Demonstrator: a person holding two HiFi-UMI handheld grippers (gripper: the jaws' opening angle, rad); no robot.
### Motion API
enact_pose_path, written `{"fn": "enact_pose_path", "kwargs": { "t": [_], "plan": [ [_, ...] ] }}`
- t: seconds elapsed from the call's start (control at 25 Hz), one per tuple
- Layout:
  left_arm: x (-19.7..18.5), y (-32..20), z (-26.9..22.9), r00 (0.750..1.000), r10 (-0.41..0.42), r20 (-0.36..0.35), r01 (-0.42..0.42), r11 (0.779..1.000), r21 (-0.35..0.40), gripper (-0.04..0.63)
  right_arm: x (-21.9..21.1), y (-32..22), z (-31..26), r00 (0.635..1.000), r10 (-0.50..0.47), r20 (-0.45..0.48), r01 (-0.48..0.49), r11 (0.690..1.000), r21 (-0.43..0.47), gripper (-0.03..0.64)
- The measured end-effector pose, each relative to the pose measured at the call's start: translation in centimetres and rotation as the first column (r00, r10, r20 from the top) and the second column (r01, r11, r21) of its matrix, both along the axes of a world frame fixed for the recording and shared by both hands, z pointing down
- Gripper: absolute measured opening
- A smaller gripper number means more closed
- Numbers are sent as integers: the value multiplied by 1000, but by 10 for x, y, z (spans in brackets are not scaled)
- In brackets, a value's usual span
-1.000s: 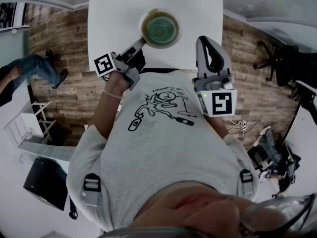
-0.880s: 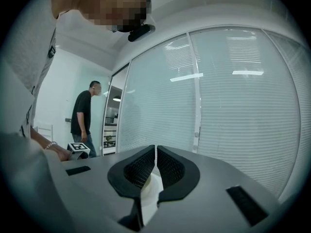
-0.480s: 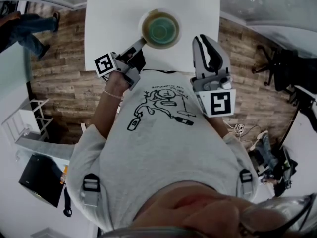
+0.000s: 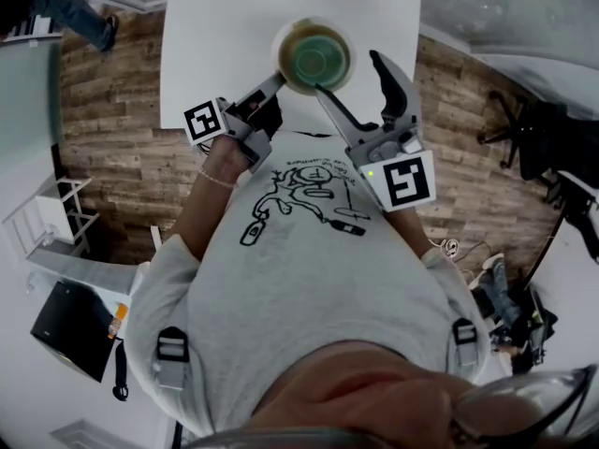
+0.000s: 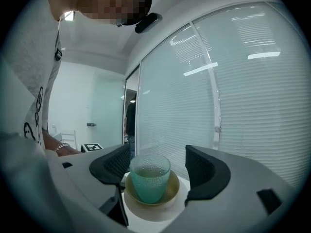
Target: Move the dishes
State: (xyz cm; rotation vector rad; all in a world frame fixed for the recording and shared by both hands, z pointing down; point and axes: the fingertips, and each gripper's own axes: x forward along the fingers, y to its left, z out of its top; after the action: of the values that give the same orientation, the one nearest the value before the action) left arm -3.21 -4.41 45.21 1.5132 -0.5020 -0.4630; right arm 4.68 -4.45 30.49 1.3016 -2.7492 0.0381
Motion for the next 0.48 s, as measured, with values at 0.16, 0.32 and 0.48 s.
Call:
{"fn": "enact_pose_path", "kwargs": {
  "t": [0.16,0.32,0.48],
  "plan": [
    [3,0,-4,1000,2,1,-2,1000,1,8,-9,-3,10,999,-37,-8,36,999,-29,371],
    [5,2,-10,1000,11,4,-11,1000,8,8,-17,-6,19,998,-52,-22,50,997,-61,374],
    [6,5,-16,1000,22,-3,-22,1000,13,8,-22,-8,24,998,-56,-36,53,995,-79,376]
  ]
}}
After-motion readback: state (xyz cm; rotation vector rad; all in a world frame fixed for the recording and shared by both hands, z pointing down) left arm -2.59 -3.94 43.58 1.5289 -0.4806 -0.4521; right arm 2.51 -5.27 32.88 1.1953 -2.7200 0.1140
